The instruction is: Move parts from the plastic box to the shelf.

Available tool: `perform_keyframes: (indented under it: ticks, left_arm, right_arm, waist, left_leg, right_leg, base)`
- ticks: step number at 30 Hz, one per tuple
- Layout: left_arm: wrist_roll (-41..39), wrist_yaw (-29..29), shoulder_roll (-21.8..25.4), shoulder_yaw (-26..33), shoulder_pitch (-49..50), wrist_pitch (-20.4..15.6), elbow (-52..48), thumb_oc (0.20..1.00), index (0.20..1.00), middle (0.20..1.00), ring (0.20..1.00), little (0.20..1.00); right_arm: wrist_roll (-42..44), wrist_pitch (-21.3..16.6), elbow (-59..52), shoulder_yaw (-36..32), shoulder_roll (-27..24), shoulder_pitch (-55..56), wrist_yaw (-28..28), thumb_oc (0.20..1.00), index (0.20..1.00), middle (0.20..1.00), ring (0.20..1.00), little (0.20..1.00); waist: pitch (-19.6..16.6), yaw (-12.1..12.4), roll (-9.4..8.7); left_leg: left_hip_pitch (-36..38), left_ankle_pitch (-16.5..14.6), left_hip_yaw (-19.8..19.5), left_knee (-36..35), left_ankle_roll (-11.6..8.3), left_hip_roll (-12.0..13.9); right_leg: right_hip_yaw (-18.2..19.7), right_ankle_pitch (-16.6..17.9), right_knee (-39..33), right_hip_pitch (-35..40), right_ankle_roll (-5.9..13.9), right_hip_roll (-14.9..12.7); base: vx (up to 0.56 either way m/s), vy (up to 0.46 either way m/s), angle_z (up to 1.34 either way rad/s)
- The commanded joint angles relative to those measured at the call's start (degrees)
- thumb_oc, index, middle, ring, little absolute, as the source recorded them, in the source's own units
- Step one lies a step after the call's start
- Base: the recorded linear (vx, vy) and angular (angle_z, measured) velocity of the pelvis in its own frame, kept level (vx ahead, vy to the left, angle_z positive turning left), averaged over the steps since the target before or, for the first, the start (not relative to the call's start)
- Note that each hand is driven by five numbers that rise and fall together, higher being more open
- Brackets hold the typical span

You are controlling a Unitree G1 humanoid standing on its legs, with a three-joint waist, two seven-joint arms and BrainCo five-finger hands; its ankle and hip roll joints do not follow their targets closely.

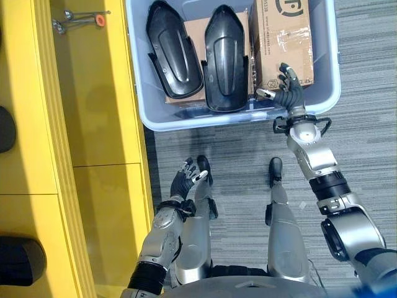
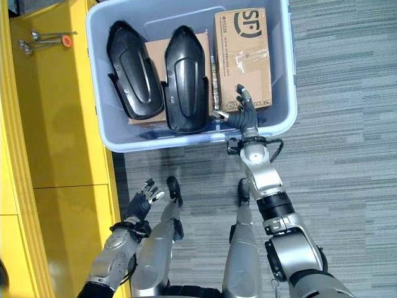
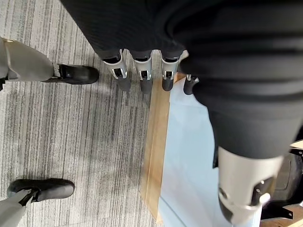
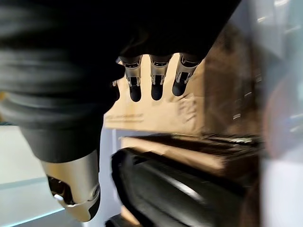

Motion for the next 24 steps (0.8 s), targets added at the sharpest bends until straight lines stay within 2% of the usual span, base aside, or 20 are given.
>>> perform_keyframes:
  ticks: [1, 13, 24]
  left_arm:
    - [-0.7, 0.93, 3.14, 0.39, 0.43, -1.75, -4.94, 1.0, 1.0, 1.0, 1.0, 1.0]
    - [-1.33, 2.1, 3.04, -0.16, -0.36, -2.36, -6.13, 1.0, 1.0, 1.0, 1.0, 1.0]
    - [-1.52, 3.1, 2.77, 0.28, -1.13, -2.76, -6.52, 1.0, 1.0, 1.0, 1.0, 1.0]
  right_arm:
    - [-2.35, -3.72, -0.03, 1.2, -0.52, -5.46, -1.19, 1.0, 1.0, 1.0, 1.0, 1.0]
    - [-2.26, -3.75, 6.85, 5.86, -2.56, -15.97, -3.46, 1.0, 1.0, 1.0, 1.0, 1.0]
    - [-0.82, -3.74, 11.46, 6.18, -1.71, -17.82, -4.1, 1.0, 1.0, 1.0, 1.0, 1.0]
  waist:
    - [-0.04, -0.59, -0.65]
    - [-0.04, 1.14, -2.26]
    - [-0.04, 2.01, -3.08]
  left_leg:
    - [0.57, -5.23, -5.3, 0.39, -1.04, 3.16]
    - [-3.12, -5.56, -6.61, 0.39, -1.24, 3.34]
    - [-4.9, -5.89, -7.36, 0.39, -1.28, 3.35]
  right_leg:
    - [-0.43, -0.34, 0.3, 0.62, -4.15, -3.41]
    - [-0.21, 0.49, 0.3, -2.48, -3.94, -3.03]
    - [-0.17, 0.92, 0.3, -3.85, -3.67, -3.11]
  base:
    - [0.02, 0.006, 0.14]
    - [0.02, 0.008, 0.05]
    - [0.02, 0.016, 0.05]
